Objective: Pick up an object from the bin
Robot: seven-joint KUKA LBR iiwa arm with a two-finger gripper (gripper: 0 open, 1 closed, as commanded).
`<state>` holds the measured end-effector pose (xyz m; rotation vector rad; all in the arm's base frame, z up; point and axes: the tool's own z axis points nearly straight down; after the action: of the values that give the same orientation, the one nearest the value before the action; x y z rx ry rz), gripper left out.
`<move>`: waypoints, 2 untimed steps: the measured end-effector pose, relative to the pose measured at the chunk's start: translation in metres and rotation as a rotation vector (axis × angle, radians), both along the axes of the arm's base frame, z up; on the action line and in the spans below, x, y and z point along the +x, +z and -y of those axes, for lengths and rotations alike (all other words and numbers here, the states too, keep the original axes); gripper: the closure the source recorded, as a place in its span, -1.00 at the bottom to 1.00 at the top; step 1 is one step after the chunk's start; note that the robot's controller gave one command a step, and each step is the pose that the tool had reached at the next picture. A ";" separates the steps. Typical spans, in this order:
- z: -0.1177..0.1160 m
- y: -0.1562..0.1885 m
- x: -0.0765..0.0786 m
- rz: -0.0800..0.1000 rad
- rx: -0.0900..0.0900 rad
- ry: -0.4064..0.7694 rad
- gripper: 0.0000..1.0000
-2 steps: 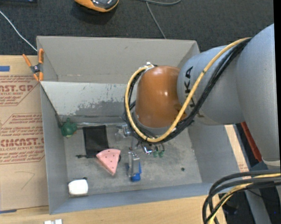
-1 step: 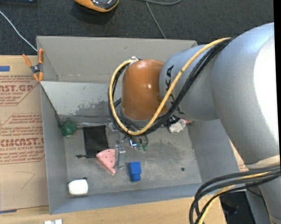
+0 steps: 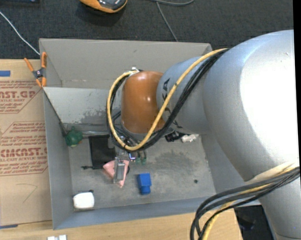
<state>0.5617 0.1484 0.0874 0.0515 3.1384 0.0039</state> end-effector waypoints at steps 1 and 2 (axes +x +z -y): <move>0.001 0.001 0.001 0.001 0.000 0.000 -1.00; 0.046 -0.015 0.029 0.005 0.002 0.206 1.00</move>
Offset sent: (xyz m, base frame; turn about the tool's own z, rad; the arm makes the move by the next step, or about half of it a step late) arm 0.0270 -0.0477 -0.0174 -0.2048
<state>0.5903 0.1029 0.0727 -0.2707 3.1227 0.0081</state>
